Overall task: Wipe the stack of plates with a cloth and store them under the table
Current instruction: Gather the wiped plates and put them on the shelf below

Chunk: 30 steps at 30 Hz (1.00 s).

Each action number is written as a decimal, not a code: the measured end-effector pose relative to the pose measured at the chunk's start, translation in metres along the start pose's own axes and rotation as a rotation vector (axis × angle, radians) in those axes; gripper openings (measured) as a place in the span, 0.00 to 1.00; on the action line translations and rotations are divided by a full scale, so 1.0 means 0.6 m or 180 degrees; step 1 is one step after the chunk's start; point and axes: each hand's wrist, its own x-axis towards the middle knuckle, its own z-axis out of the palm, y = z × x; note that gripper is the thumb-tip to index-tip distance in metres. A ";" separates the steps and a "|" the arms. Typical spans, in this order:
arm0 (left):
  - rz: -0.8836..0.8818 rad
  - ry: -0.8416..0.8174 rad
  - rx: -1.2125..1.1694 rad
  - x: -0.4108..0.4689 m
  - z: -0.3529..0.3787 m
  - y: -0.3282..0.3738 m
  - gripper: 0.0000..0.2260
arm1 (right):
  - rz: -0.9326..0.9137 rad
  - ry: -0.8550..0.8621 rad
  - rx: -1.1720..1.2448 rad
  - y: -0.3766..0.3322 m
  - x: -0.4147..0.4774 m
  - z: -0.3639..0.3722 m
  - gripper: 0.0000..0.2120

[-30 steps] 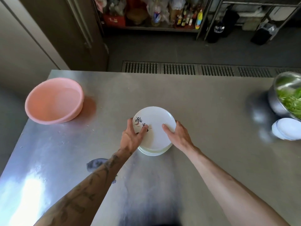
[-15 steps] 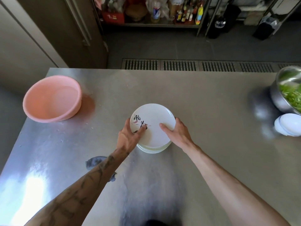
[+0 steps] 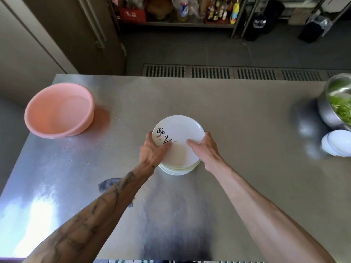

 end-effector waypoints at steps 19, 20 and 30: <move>-0.0199 0.0088 0.0136 0.005 -0.006 0.018 0.27 | 0.0057 0.0038 0.0029 -0.021 -0.013 -0.005 0.24; -0.0225 0.0084 0.0147 0.006 -0.006 0.017 0.27 | 0.0064 0.0043 0.0039 -0.020 -0.012 -0.004 0.23; -0.0251 0.0002 0.0172 -0.004 -0.006 0.017 0.33 | 0.0148 0.0029 0.0157 -0.012 -0.005 -0.003 0.23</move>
